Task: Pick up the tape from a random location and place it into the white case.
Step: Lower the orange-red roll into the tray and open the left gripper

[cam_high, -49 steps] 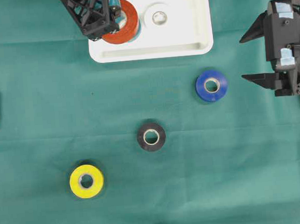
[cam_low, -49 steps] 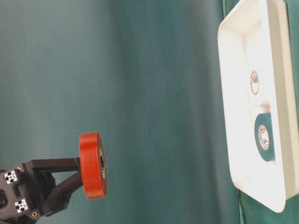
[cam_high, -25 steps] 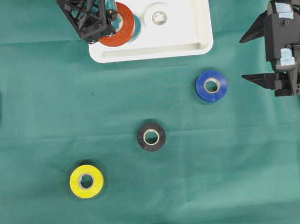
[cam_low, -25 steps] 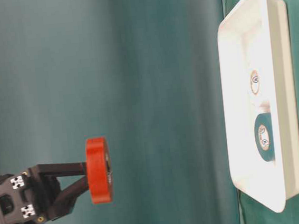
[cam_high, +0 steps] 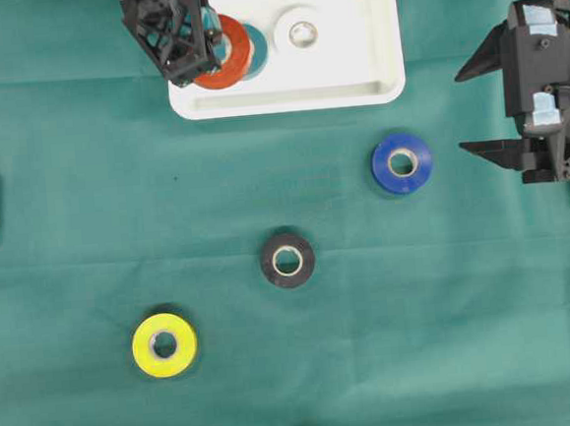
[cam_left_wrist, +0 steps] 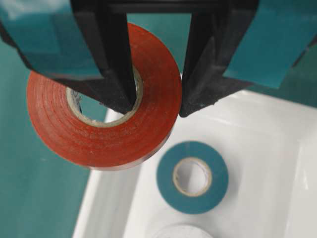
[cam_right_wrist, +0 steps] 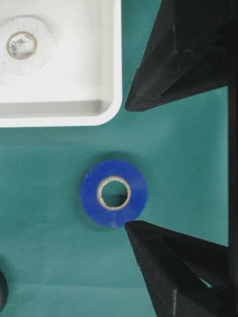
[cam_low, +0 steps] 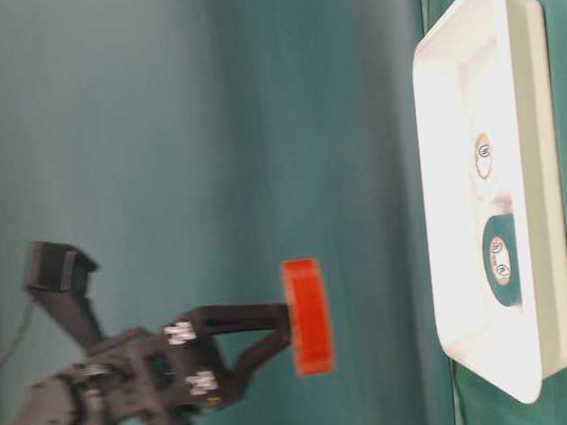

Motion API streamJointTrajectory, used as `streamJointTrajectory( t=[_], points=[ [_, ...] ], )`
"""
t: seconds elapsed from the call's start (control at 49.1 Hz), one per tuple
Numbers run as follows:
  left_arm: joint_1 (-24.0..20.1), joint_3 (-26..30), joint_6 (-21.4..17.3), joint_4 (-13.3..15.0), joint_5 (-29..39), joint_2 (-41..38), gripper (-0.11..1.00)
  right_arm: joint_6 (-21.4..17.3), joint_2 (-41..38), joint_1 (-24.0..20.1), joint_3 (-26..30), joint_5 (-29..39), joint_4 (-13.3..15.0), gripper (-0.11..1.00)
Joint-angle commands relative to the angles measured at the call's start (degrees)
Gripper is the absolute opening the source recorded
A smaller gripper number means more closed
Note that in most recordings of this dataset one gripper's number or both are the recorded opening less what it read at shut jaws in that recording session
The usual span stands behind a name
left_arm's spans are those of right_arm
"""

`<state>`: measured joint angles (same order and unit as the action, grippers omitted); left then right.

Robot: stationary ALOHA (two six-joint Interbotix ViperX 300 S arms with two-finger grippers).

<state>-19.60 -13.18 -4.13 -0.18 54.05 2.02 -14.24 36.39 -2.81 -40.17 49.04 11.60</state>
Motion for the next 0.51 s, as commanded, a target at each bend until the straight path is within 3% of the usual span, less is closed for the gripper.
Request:
streamJointTrajectory(
  t=[0.0,0.285,0.489],
  points=[
    [-0.7,-2.02,-0.97,-0.18,-3.16,-0.44,0.24,0.09,0.35,0.0,0.88,-0.26,0.35,0.88],
    [-1.67,-9.84,-1.76,-0.18,-14.85,-6.24,0.24,0.0,0.35,0.0,0.79,-0.26,0.35,0.88],
    [-2.11,-11.78,-1.85,-0.18,-17.4,-7.91,0.24,0.0,0.35,0.0,0.79,-0.26,0.53,0.88]
  ],
)
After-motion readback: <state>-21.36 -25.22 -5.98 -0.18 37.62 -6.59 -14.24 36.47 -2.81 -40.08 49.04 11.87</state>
